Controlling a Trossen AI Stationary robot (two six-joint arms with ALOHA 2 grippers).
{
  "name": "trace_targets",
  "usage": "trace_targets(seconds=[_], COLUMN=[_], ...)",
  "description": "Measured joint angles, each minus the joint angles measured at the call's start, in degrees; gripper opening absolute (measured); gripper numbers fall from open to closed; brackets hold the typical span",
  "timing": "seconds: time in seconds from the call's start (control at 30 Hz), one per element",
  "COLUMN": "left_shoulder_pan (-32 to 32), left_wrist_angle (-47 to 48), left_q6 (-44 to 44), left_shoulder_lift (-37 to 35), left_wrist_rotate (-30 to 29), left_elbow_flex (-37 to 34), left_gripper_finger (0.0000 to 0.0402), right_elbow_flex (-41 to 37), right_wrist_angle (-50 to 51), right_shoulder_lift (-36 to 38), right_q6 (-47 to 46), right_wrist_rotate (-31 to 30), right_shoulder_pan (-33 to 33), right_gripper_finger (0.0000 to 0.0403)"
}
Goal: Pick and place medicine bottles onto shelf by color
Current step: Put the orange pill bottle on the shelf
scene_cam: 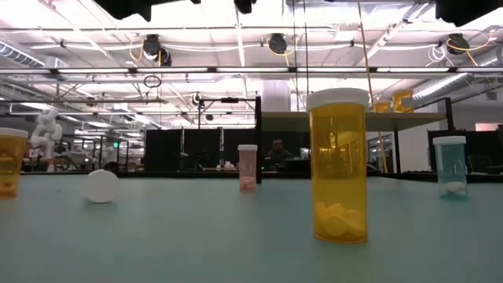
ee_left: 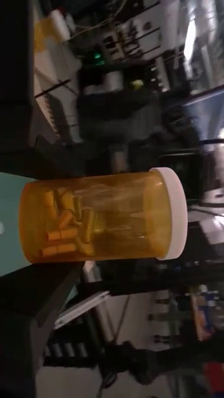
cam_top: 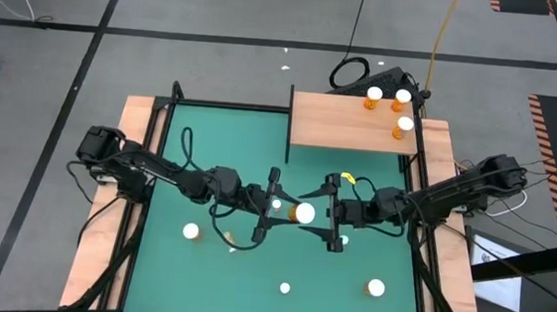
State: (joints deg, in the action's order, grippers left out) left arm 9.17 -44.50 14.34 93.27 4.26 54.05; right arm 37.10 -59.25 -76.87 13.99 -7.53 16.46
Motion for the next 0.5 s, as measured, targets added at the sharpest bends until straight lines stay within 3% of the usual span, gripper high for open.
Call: trace_targets(seconds=[0.23, 0.5], left_shoulder_pan=[-0.56, -0.79], left_wrist_angle=[-4.0, -6.87], left_q6=[-0.54, -1.41], left_shoulder_lift=[2.51, 3.16], left_wrist_rotate=[0.69, 1.09], left_elbow_flex=[-0.02, 0.06], left_gripper_finger=[0.0199, 0.0194], right_elbow_flex=[0.04, 0.04], right_wrist_angle=[-2.52, -2.75], right_shoulder_lift=[-2.57, -2.46], right_q6=[0.25, 0.45], right_wrist_rotate=[0.22, 2.49], right_shoulder_pan=[-1.08, -1.52], right_gripper_finger=[0.0304, 0.0255])
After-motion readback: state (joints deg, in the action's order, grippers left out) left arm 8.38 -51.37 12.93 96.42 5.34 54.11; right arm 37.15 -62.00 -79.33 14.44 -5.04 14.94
